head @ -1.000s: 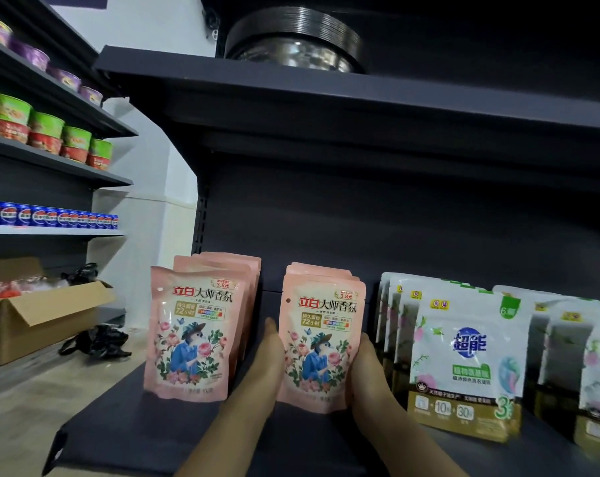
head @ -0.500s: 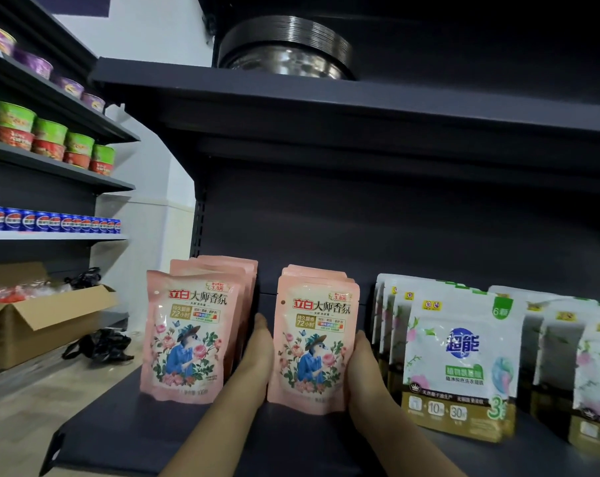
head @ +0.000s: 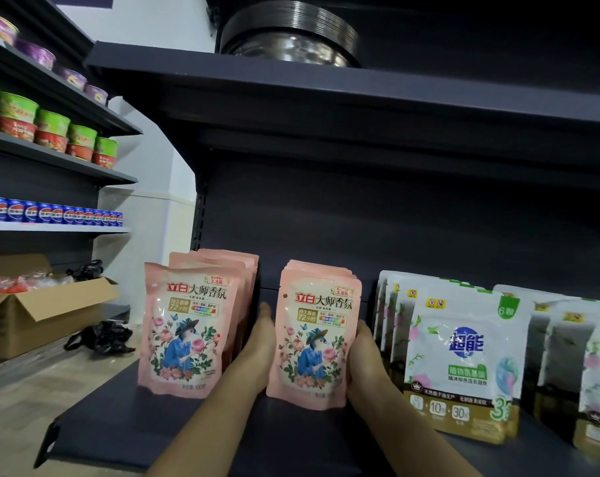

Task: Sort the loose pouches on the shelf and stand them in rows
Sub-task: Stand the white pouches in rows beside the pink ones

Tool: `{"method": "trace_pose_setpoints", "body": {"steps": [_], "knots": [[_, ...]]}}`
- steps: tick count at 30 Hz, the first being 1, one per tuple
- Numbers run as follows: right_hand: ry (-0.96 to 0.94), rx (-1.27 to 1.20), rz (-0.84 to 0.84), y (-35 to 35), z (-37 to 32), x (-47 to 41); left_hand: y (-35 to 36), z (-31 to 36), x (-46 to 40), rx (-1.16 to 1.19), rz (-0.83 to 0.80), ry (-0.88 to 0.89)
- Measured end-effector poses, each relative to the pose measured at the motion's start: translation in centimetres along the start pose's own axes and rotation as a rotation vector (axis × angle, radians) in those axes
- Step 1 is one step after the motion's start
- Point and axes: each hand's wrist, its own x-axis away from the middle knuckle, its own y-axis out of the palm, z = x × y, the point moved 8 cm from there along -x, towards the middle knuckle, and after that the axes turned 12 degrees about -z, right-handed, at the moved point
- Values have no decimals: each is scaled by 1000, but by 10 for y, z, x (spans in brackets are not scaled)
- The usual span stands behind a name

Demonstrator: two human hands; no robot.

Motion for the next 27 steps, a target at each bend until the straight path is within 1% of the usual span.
{"method": "trace_pose_setpoints", "body": {"steps": [3, 5, 6, 8, 10, 11, 13, 15, 17, 18, 20, 22, 27], "knots": [[-25, -14, -53, 6, -8, 5, -9, 6, -2, 31, 105, 74], [-54, 14, -93, 11, -19, 10, -17, 19, 2, -30, 228, 124], [-79, 48, -100, 13, -27, 12, -15, 31, 13, -48, 271, 180], [-160, 129, -55, 17, -48, 21, -1, 60, 33, -130, 272, 336], [-263, 233, 29, 21, -70, 32, 19, 88, 56, -298, 293, 520], [-327, 313, 85, 24, -82, 40, 30, 100, 71, -352, 314, 614], [-504, 428, 198, 29, -108, 60, 40, 119, 93, -390, 355, 746], [-650, 485, 207, 44, -131, 77, 46, 144, 113, -406, 412, 891], [-722, 469, 163, 62, -143, 82, 42, 172, 134, -409, 472, 995], [-730, 455, 132, 73, -142, 81, 34, 183, 143, -397, 512, 1024], [-707, 439, 46, 98, -131, 77, 6, 197, 155, -368, 602, 1020], [-661, 414, -52, 123, -110, 71, -25, 198, 159, -369, 653, 956], [-569, 415, -187, 167, -71, 57, -87, 174, 159, -423, 654, 758]]}}
